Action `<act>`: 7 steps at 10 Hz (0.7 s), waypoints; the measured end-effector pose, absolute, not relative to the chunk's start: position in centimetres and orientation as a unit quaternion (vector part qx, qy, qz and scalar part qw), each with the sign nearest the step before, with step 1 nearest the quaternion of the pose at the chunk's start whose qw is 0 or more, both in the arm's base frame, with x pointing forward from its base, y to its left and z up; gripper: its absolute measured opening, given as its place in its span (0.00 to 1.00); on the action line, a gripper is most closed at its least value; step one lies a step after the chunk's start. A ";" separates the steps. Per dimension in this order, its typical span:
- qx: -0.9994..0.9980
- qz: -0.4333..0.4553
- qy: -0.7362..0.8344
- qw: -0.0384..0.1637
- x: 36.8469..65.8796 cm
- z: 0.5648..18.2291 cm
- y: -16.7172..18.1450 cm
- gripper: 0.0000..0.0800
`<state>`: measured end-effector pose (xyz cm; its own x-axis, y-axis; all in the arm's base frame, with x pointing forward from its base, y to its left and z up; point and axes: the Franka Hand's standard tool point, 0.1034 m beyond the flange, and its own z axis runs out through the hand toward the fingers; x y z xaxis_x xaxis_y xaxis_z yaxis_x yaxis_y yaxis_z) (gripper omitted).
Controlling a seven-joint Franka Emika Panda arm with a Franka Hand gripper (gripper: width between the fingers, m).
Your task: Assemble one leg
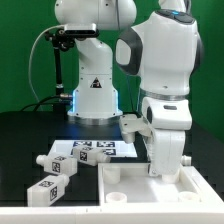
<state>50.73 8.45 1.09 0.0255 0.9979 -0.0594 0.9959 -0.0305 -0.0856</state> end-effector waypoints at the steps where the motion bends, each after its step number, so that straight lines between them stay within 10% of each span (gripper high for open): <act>1: -0.716 0.052 -0.696 0.010 50.7 1.0 8.4 0.08; 5: -0.739 0.049 -0.672 0.000 50.1 2.6 8.8 0.74; 7: -0.763 0.050 -0.645 -0.007 48.1 4.5 9.7 0.80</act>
Offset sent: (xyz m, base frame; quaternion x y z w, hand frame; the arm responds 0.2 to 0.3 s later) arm 0.0000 0.0000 0.0000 0.0000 0.0000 0.0000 1.0000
